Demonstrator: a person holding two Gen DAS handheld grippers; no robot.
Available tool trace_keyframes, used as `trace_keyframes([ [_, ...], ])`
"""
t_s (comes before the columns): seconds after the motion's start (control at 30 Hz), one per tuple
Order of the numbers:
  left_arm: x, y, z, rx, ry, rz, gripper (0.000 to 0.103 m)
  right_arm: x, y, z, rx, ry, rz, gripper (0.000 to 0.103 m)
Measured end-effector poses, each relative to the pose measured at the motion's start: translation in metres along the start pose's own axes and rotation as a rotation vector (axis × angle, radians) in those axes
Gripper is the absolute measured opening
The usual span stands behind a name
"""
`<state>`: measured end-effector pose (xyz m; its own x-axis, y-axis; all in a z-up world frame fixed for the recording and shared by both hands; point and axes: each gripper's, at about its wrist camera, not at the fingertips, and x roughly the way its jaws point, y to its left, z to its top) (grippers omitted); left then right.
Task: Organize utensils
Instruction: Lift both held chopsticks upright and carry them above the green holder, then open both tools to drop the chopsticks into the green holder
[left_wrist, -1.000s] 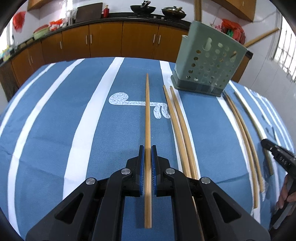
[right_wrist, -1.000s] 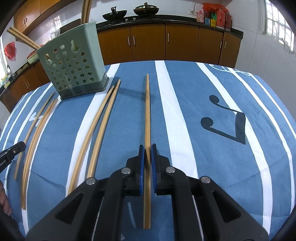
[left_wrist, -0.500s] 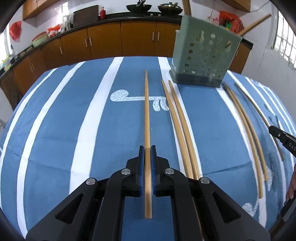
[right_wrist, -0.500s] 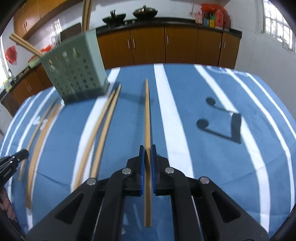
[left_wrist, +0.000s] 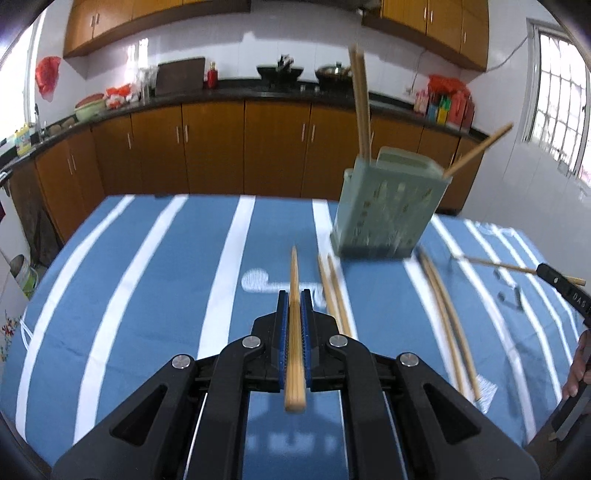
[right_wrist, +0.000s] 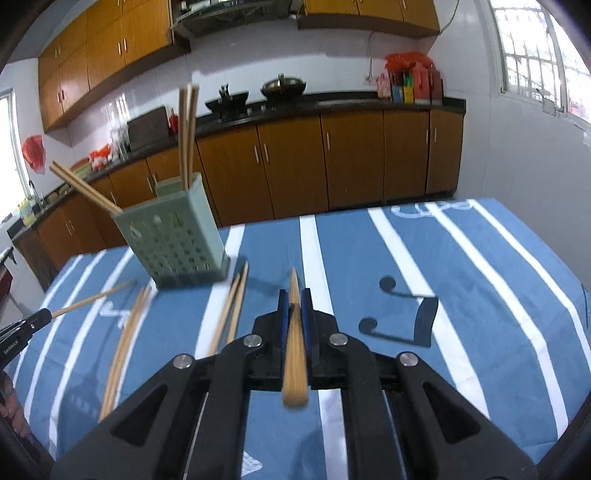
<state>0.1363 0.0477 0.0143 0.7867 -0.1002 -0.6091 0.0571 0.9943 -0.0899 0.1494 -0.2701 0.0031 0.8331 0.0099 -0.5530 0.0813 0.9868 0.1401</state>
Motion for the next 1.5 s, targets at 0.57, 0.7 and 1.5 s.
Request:
trace_keyframes([
  [0.57,-0.031,-0.002,0.042,0.005,-0.132,-0.026,0.007,-0.036,0.007,0.042,-0.005,-0.171,0.052,0.008],
  [0.7,-0.048,-0.011,0.06,0.045,-0.177,-0.055,0.007,-0.053,0.012,0.066,0.006,-0.201,0.114,0.008],
  [1.5,-0.035,-0.053,0.147,0.01,-0.288,-0.175,0.007,-0.042,0.075,0.152,-0.044,-0.386,0.248,0.008],
])
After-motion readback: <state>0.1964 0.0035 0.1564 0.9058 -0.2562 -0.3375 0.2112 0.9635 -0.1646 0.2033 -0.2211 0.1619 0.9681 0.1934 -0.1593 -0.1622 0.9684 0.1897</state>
